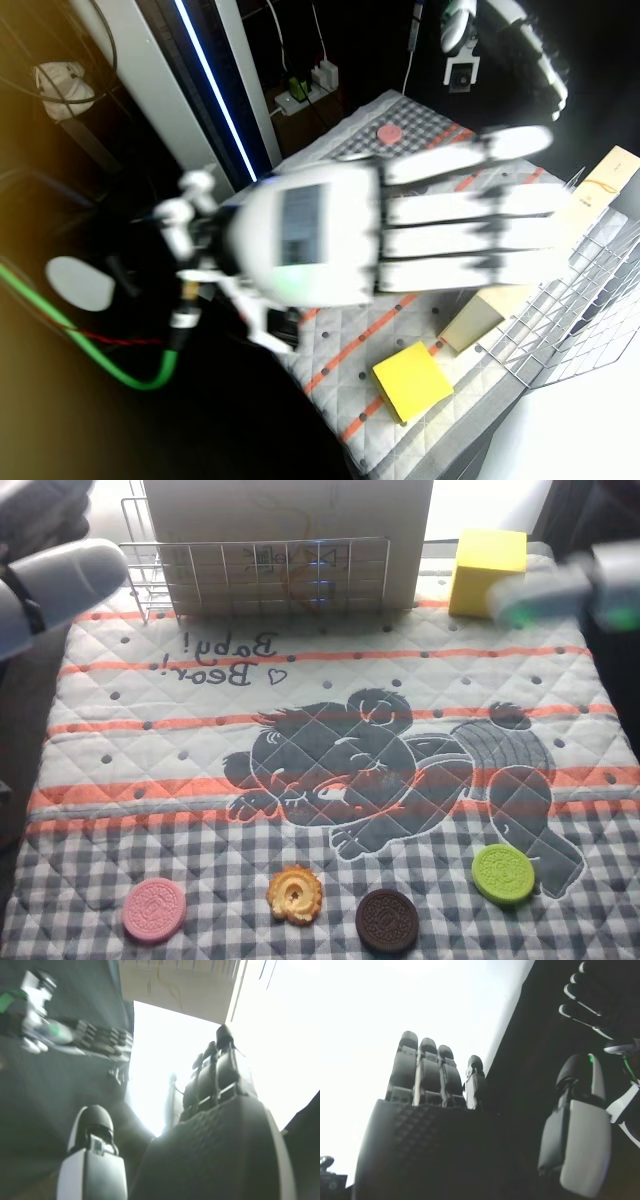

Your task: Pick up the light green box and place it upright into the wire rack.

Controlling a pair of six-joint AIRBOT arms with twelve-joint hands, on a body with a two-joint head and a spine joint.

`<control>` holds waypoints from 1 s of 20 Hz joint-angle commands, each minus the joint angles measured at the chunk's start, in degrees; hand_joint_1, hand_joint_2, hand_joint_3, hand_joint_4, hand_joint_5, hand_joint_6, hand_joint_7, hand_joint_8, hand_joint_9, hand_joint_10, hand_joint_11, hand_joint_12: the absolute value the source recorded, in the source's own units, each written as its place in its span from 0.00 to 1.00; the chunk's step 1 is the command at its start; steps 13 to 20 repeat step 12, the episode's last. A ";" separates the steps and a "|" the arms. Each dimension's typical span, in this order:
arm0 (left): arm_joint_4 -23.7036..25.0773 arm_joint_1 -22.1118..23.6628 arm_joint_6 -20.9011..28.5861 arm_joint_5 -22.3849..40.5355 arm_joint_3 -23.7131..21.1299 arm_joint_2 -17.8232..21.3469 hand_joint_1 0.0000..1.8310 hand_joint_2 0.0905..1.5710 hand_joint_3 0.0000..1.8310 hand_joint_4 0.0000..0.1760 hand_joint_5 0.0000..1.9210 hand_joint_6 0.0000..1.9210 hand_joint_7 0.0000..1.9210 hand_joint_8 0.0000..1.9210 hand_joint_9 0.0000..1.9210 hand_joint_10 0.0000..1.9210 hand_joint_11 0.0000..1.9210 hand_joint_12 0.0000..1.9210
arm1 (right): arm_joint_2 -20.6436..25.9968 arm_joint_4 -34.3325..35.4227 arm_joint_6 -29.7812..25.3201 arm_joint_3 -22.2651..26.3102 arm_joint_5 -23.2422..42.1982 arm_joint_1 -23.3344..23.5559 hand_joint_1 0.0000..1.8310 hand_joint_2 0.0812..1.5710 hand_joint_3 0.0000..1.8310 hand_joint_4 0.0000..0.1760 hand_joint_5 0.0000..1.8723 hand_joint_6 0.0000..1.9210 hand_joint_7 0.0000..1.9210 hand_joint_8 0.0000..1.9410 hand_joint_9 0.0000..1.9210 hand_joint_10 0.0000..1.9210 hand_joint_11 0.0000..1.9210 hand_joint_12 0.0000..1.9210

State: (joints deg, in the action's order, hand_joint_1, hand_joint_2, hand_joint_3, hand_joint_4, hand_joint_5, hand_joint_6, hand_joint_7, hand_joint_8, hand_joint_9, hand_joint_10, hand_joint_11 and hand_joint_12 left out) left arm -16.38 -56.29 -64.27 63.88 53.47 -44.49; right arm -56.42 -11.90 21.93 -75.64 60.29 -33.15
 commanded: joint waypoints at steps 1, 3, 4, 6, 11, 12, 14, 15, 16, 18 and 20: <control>0.28 -0.17 1.14 9.42 -0.37 0.54 0.24 0.63 0.00 1.00 0.06 0.00 0.00 0.00 0.00 0.00 0.00 0.12 | 0.86 4.21 0.01 0.80 11.10 -1.51 0.30 0.56 0.00 1.00 0.00 0.00 0.00 0.00 0.00 0.00 0.00 0.00; 0.29 -2.26 2.90 13.26 -1.39 1.74 0.23 0.63 0.00 0.95 0.06 0.00 0.00 0.00 0.00 0.00 0.00 0.03 | 3.18 8.26 0.07 4.82 17.21 -10.07 0.37 0.56 0.00 0.94 0.00 0.00 0.00 0.00 0.00 0.00 0.00 0.00; 0.28 -3.20 4.32 15.26 -1.78 2.21 0.23 0.63 0.00 0.93 0.05 0.00 0.00 0.00 0.00 0.00 0.00 0.00 | 4.15 10.06 0.07 6.37 19.78 -13.86 0.37 0.55 0.00 0.97 0.00 0.00 0.00 0.00 0.00 0.00 0.00 0.00; 0.64 -4.58 8.19 18.26 -1.72 2.30 0.25 0.62 0.00 0.86 0.04 0.00 0.00 0.00 0.00 0.00 0.00 0.00 | 5.22 13.47 0.09 8.78 23.66 -19.35 0.37 0.53 0.00 0.89 0.00 0.00 0.00 0.00 0.00 0.00 0.00 0.00; 0.73 -8.41 15.88 29.67 -2.39 2.28 0.25 0.58 0.00 1.00 0.01 0.00 0.00 0.00 0.00 0.00 0.00 0.00 | 6.32 16.82 0.06 11.85 32.86 -26.27 0.35 0.49 0.00 1.00 0.00 0.00 0.00 0.00 0.00 0.00 0.00 0.00; 0.68 -8.81 16.94 32.03 -2.43 2.20 0.27 0.57 0.00 1.00 0.00 0.00 0.00 0.00 0.00 0.00 0.00 0.00 | 7.10 16.53 0.06 12.59 35.32 -26.62 0.34 0.50 0.00 1.00 0.00 0.00 0.00 0.00 0.00 0.00 0.00 0.00; 0.68 -8.81 16.94 32.03 -2.43 2.20 0.27 0.57 0.00 1.00 0.00 0.00 0.00 0.00 0.00 0.00 0.00 0.00 | 7.10 16.53 0.06 12.59 35.32 -26.62 0.34 0.50 0.00 1.00 0.00 0.00 0.00 0.00 0.00 0.00 0.00 0.00; 0.68 -8.81 16.94 32.03 -2.43 2.20 0.27 0.57 0.00 1.00 0.00 0.00 0.00 0.00 0.00 0.00 0.00 0.00 | 7.10 16.53 0.06 12.59 35.32 -26.62 0.34 0.50 0.00 1.00 0.00 0.00 0.00 0.00 0.00 0.00 0.00 0.00; 0.68 -8.81 16.94 32.03 -2.43 2.20 0.27 0.57 0.00 1.00 0.00 0.00 0.00 0.00 0.00 0.00 0.00 0.00 | 7.10 16.53 0.06 12.59 35.32 -26.62 0.34 0.50 0.00 1.00 0.00 0.00 0.00 0.00 0.00 0.00 0.00 0.00; 0.68 -8.81 16.94 32.03 -2.43 2.20 0.27 0.57 0.00 1.00 0.00 0.00 0.00 0.00 0.00 0.00 0.00 0.00 | 7.10 16.53 0.06 12.59 35.32 -26.62 0.34 0.50 0.00 1.00 0.00 0.00 0.00 0.00 0.00 0.00 0.00 0.00; 0.68 -8.81 16.94 32.03 -2.43 2.20 0.27 0.57 0.00 1.00 0.00 0.00 0.00 0.00 0.00 0.00 0.00 0.00 | 7.10 16.53 0.06 12.59 35.32 -26.62 0.34 0.50 0.00 1.00 0.00 0.00 0.00 0.00 0.00 0.00 0.00 0.00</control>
